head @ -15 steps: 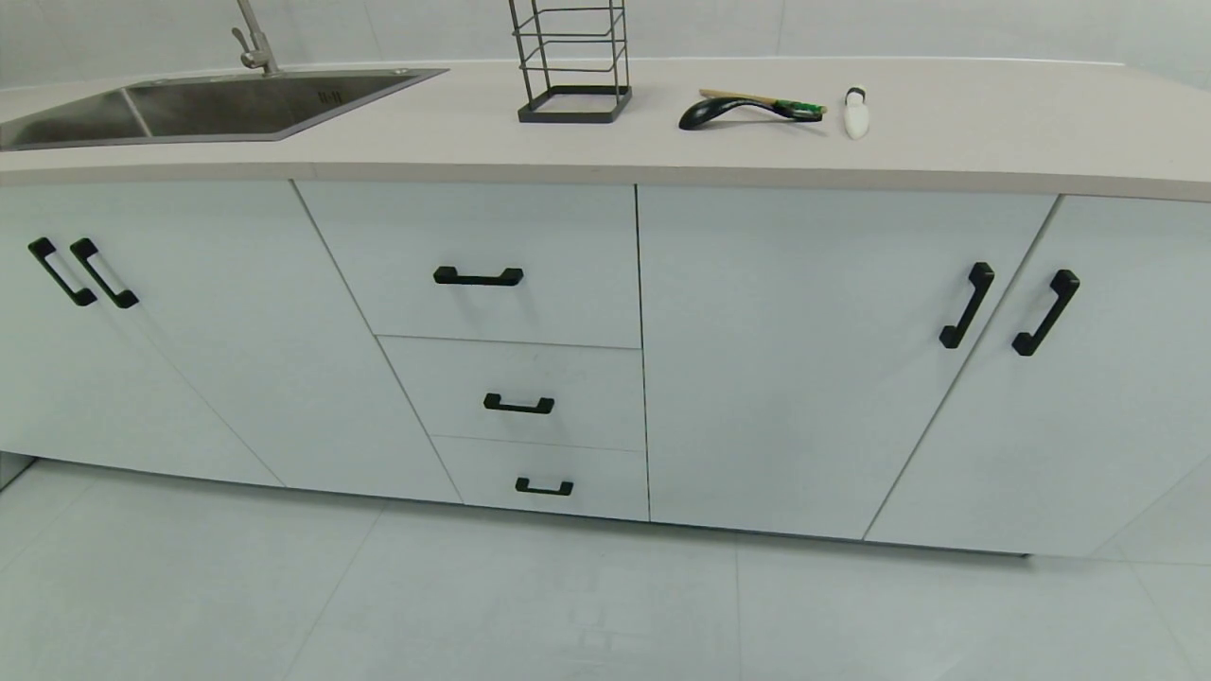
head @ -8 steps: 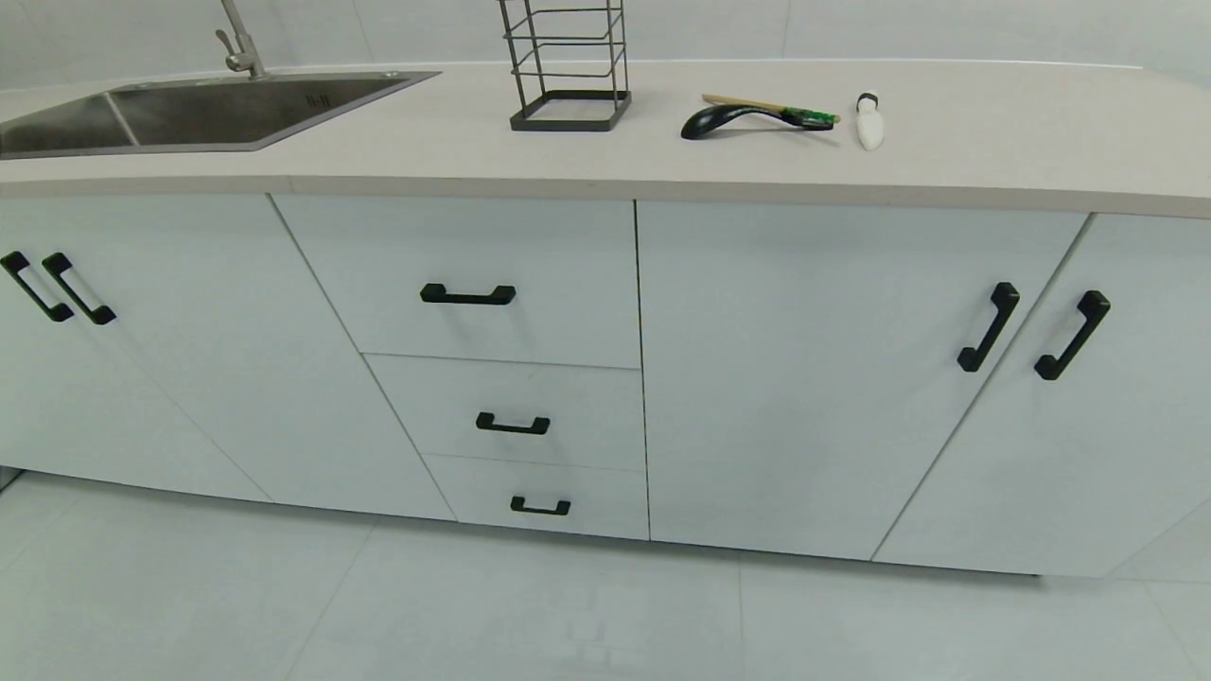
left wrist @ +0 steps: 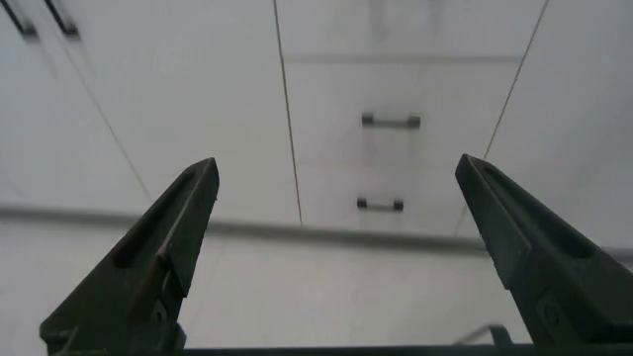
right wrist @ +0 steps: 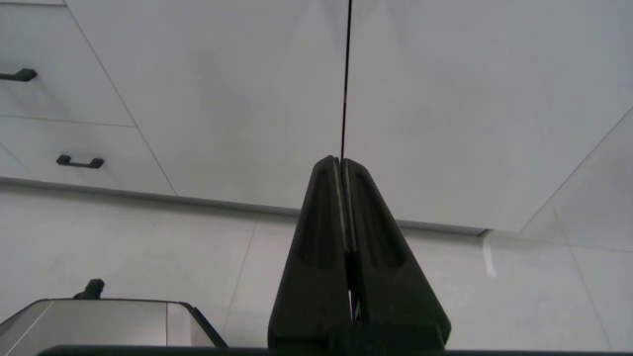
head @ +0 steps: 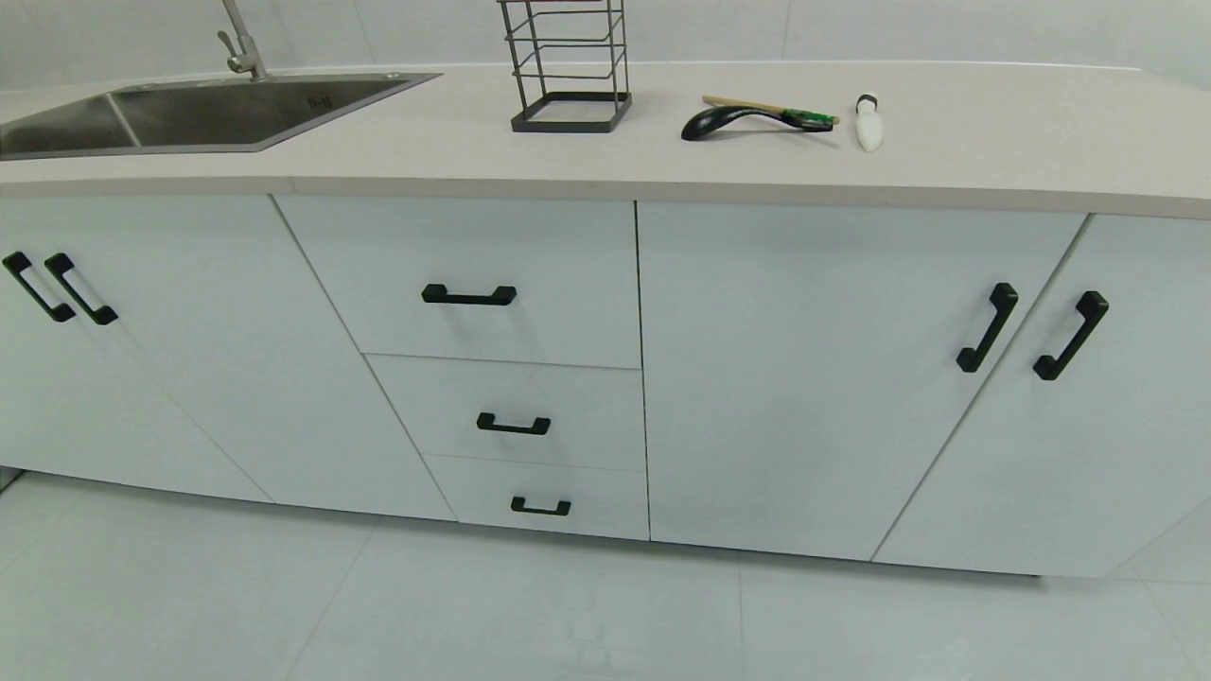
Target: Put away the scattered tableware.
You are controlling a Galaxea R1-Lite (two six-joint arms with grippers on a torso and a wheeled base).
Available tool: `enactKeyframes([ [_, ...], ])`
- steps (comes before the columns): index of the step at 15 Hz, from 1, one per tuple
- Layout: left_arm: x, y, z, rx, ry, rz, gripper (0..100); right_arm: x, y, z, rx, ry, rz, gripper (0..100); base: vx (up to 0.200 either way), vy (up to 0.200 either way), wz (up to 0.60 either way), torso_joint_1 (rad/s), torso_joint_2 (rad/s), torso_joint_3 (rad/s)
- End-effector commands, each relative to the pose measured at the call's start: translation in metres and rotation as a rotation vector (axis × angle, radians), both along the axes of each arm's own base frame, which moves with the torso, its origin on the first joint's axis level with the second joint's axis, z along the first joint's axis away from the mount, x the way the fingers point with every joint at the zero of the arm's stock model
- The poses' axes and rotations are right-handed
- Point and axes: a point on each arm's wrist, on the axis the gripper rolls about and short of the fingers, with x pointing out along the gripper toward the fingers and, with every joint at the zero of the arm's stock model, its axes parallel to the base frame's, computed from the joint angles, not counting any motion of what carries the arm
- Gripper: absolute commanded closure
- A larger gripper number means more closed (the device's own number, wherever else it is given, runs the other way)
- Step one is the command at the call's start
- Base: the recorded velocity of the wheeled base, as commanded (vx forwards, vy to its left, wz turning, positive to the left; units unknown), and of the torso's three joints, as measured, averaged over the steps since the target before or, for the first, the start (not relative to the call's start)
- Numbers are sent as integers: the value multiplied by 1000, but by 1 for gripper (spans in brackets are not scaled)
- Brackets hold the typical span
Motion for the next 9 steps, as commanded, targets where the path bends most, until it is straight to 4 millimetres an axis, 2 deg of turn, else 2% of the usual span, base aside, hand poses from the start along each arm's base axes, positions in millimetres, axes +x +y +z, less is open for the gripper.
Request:
enactKeyframes([
  [1,-9,-1,51,115,-94,-40,0,0,0,0,0,1,0,100,0,0,0,0,0,0],
  [2,-5,-2,72,223,-34,-48,0,0,0,0,0,1,0,100,0,0,0,0,0,0],
  [3,4,-2,85,437,50,-44,0,0,0,0,0,1,0,100,0,0,0,0,0,0],
  [5,28,-4,100,873,196,-162,0,0,0,0,0,1,0,100,0,0,0,0,0,0],
  [7,48,-4,102,1044,308,-244,0,0,0,0,0,1,0,100,0,0,0,0,0,0],
  [8,59,-5,99,1075,361,-302,0,0,0,0,0,1,0,100,0,0,0,0,0,0],
  [9,76,-7,95,1131,417,-377,0,0,0,0,0,1,0,100,0,0,0,0,0,0],
])
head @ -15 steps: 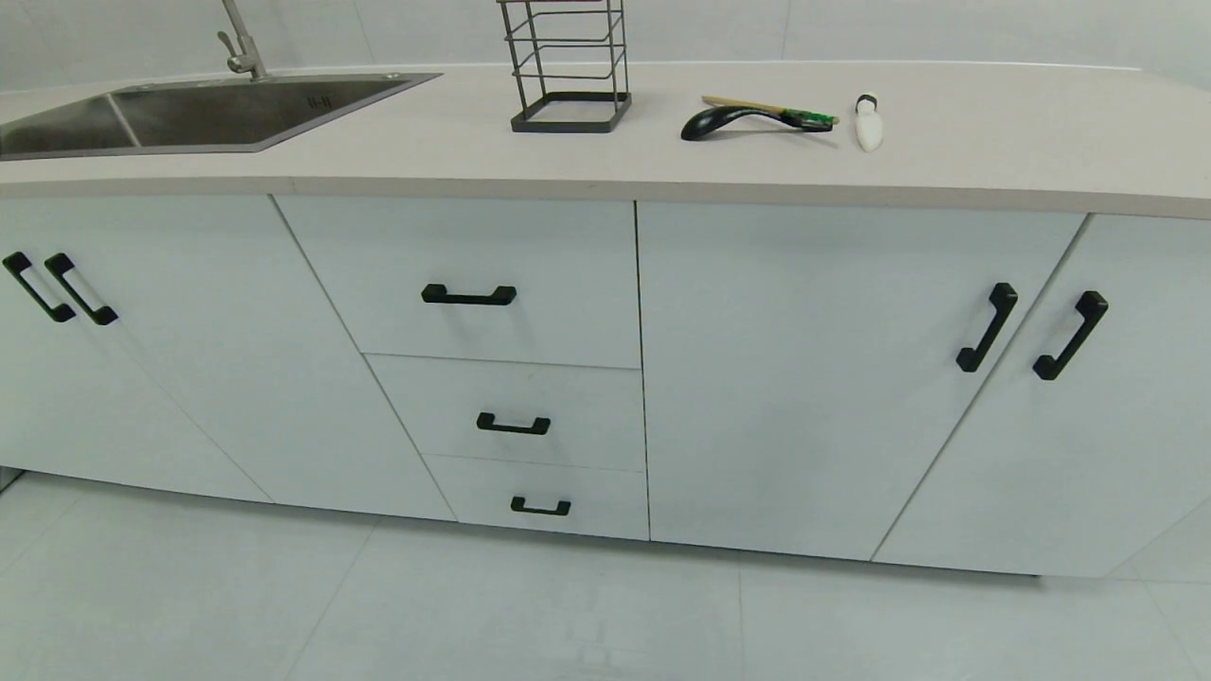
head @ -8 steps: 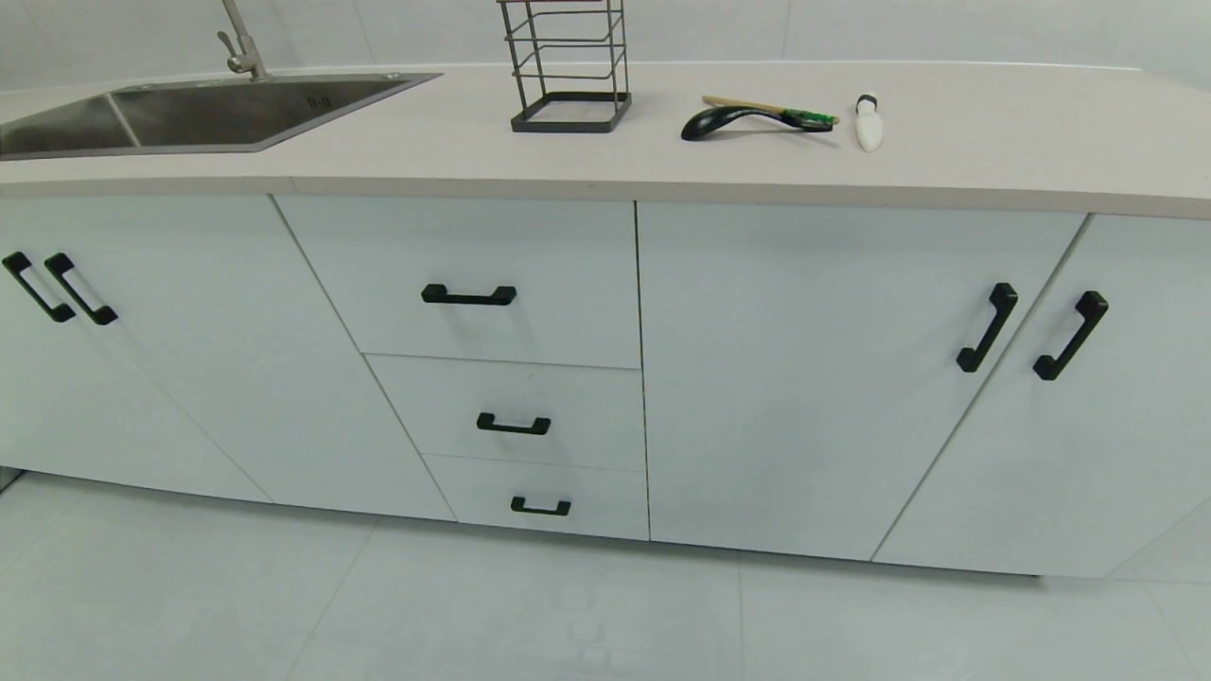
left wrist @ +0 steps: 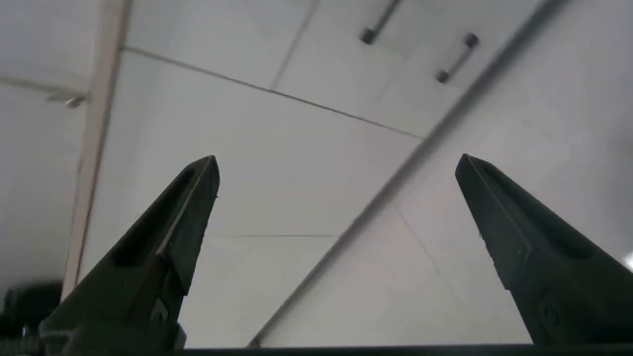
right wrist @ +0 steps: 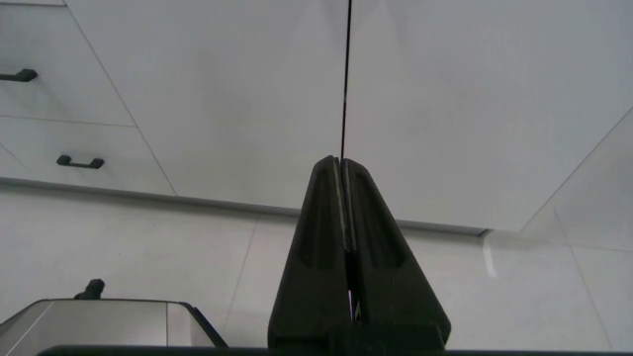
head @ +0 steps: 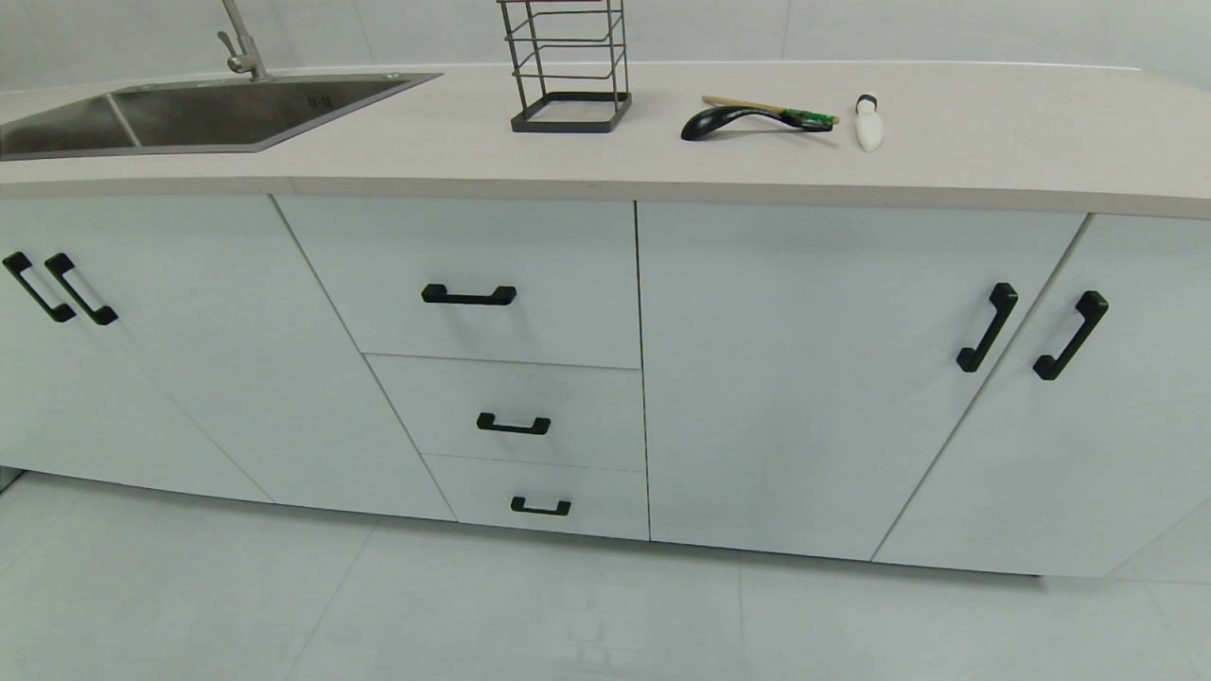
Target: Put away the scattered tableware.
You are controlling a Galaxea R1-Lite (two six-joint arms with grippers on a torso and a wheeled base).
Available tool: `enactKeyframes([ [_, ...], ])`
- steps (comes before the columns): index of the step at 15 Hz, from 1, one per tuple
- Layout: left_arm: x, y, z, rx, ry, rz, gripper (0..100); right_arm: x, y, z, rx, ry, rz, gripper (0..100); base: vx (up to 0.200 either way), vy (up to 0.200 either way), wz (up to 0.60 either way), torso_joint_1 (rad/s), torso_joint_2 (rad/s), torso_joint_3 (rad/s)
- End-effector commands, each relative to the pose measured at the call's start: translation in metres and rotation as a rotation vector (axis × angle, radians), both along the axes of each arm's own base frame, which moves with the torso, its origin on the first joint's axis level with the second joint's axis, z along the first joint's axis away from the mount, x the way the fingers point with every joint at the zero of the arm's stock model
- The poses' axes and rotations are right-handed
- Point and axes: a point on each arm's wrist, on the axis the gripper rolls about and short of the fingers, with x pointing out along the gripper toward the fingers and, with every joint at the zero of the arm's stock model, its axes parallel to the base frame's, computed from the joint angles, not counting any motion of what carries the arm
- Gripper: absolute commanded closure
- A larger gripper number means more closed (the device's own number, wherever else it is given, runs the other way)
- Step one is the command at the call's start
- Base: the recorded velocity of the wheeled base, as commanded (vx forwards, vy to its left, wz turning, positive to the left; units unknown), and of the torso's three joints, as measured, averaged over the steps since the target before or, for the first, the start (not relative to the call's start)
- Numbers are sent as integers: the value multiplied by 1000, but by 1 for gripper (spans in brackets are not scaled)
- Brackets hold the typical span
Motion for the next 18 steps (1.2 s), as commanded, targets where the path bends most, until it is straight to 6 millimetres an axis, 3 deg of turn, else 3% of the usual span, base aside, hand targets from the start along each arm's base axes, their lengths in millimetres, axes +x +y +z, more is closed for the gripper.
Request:
enactKeyframes([
  [1,53,-4,-1,141,244,-98,0,0,0,0,0,1,1,100,0,0,0,0,0,0],
  [4,90,-12,-9,286,375,-179,0,0,0,0,0,1,1,100,0,0,0,0,0,0],
  [6,136,-33,-17,380,462,-264,0,0,0,0,0,1,1,100,0,0,0,0,0,0],
  [8,166,-45,-27,393,465,-276,0,0,0,0,0,1,1,100,0,0,0,0,0,0],
  [18,277,-76,-79,483,527,-375,0,0,0,0,0,1,1,100,0,0,0,0,0,0],
])
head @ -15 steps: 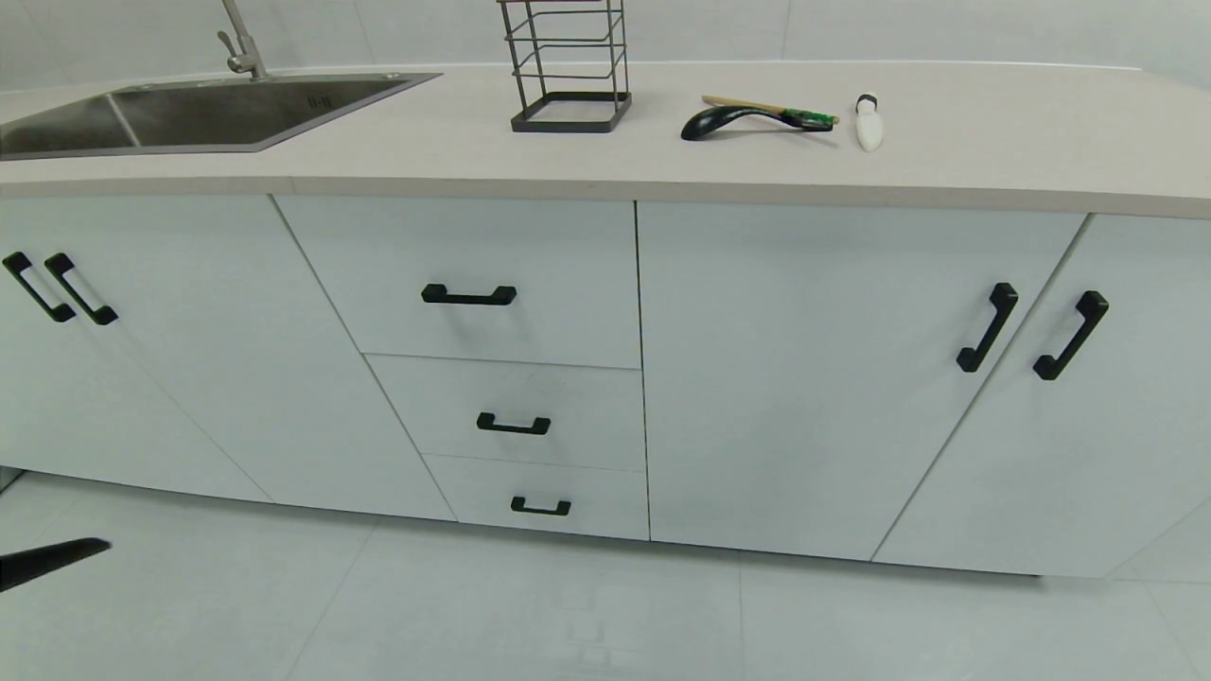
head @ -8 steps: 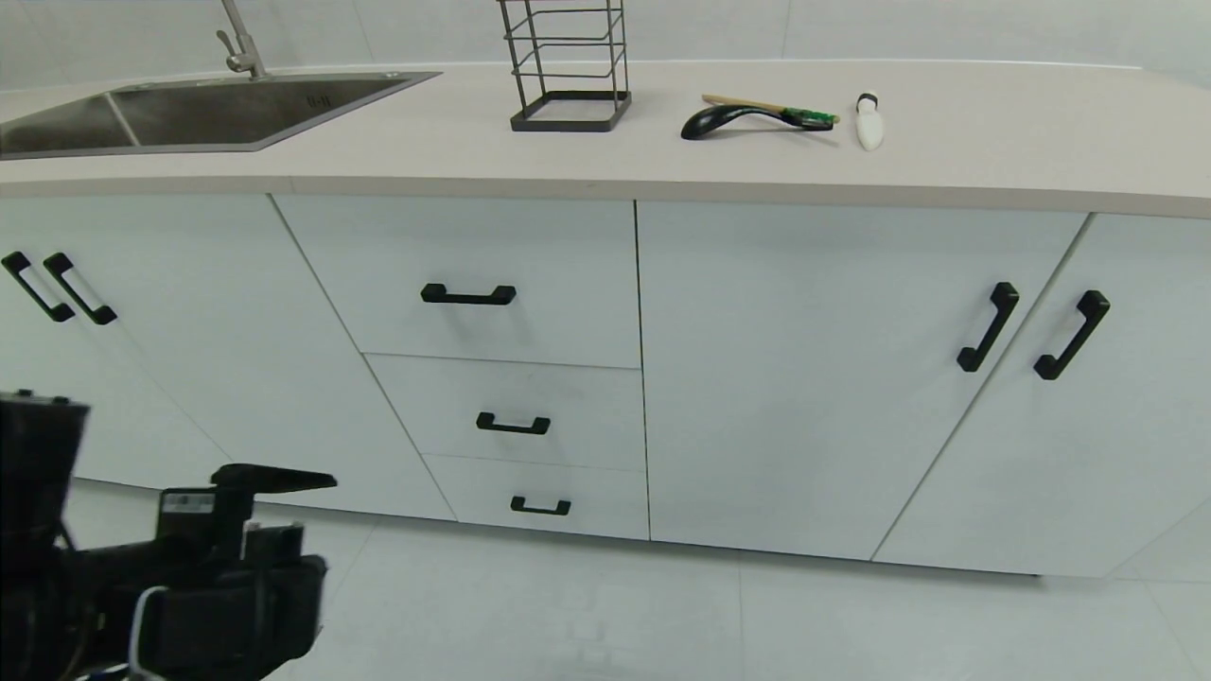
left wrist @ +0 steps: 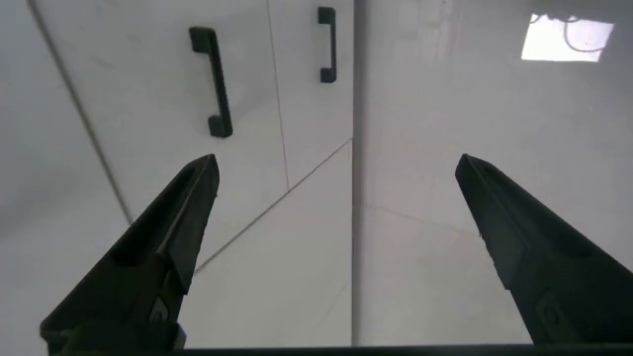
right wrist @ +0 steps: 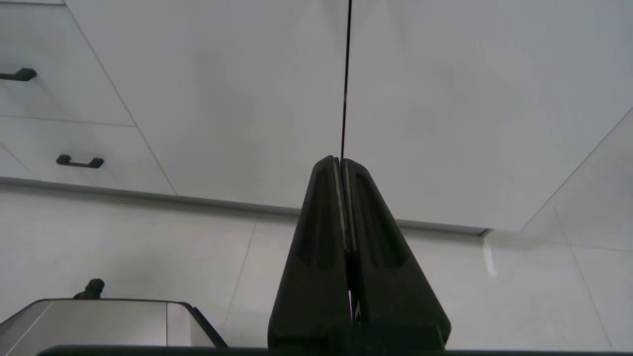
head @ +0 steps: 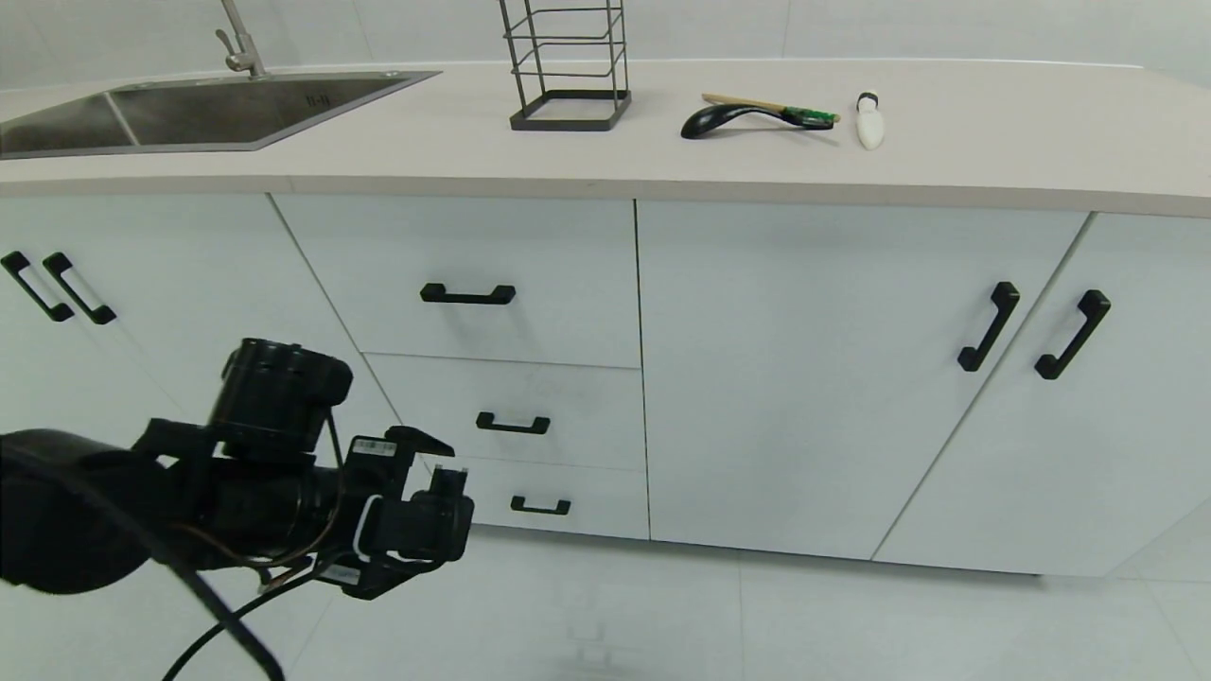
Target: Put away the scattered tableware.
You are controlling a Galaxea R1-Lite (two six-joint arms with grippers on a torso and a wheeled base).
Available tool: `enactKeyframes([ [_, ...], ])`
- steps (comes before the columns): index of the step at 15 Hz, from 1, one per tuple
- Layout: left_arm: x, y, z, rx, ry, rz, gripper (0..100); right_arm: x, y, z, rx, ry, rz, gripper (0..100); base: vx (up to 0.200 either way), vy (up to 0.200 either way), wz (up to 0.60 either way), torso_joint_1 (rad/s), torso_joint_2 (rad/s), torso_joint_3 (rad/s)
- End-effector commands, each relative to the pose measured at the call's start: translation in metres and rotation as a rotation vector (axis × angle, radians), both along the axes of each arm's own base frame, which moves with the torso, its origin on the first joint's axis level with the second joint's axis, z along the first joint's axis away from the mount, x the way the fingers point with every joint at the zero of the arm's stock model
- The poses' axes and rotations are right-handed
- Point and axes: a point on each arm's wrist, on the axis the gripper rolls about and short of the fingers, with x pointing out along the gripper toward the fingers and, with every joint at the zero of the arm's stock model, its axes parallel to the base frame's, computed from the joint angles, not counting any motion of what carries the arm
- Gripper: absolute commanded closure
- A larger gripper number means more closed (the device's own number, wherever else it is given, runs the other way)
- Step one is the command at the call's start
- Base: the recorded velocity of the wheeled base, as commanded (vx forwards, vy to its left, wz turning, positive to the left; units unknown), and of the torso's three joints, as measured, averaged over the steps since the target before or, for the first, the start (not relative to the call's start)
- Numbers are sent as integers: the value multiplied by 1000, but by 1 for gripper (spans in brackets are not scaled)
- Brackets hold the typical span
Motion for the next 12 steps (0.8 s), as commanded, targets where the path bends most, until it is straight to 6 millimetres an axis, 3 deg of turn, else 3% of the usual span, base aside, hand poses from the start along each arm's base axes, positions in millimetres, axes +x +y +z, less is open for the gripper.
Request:
enactKeyframes([
  [1,37,-11,-29,-2,82,-7,0,0,0,0,-1,1,0,100,0,0,0,0,0,0],
  [4,51,-15,-43,-52,111,58,0,0,0,0,-1,1,0,100,0,0,0,0,0,0],
  [12,91,-24,-49,-105,23,85,0,0,0,0,-1,1,0,100,0,0,0,0,0,0],
])
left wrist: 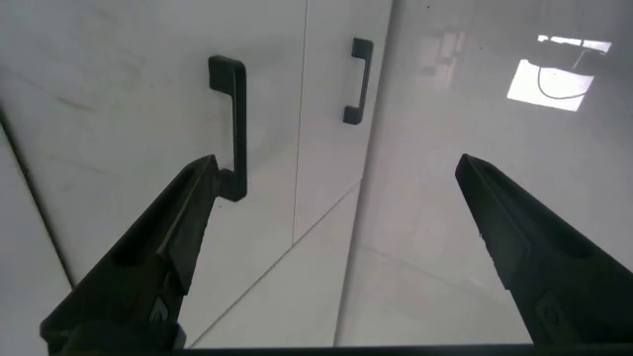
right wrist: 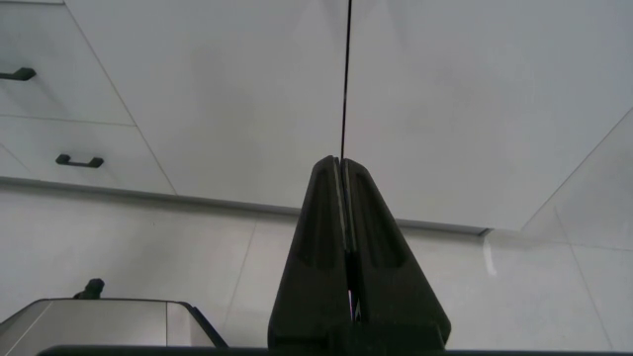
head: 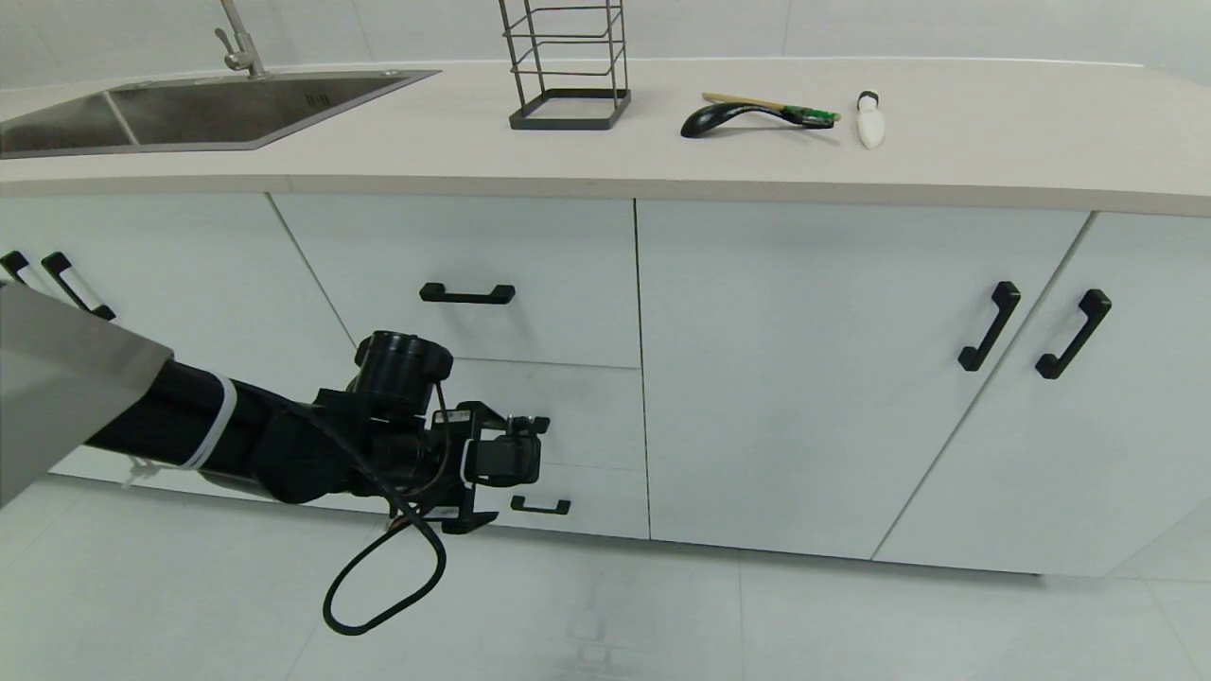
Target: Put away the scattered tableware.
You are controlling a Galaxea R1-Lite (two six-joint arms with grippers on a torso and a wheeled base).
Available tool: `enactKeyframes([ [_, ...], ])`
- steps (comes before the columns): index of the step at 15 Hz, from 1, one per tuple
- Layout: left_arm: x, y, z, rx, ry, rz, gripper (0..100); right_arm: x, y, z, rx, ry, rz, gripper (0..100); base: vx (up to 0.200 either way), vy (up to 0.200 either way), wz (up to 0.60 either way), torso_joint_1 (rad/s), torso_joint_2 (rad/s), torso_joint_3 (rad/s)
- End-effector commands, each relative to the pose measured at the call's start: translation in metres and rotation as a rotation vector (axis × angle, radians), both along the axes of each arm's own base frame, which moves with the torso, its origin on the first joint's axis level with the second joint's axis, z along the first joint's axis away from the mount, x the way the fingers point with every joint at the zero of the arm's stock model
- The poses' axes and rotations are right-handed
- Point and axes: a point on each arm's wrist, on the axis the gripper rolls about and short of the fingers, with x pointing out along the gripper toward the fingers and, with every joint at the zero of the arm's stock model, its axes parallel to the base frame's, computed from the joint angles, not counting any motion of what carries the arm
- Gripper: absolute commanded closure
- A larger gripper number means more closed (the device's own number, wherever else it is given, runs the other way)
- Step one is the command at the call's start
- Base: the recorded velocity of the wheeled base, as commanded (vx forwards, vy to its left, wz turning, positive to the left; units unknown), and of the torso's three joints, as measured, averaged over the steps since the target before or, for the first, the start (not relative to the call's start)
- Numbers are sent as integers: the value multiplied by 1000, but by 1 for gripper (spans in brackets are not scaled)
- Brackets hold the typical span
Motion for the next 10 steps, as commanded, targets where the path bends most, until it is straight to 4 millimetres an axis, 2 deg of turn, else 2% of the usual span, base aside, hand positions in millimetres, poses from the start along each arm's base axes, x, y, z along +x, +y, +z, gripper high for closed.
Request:
enactKeyframes([
  [1,12,-3,-12,3,18,-1,0,0,0,0,0,1,1,100,0,0,0,0,0,0],
  [4,27,-5,-26,5,30,2,0,0,0,0,0,1,1,100,0,0,0,0,0,0],
  [10,57,12,-38,-3,16,54,0,0,0,0,0,1,1,100,0,0,0,0,0,0],
])
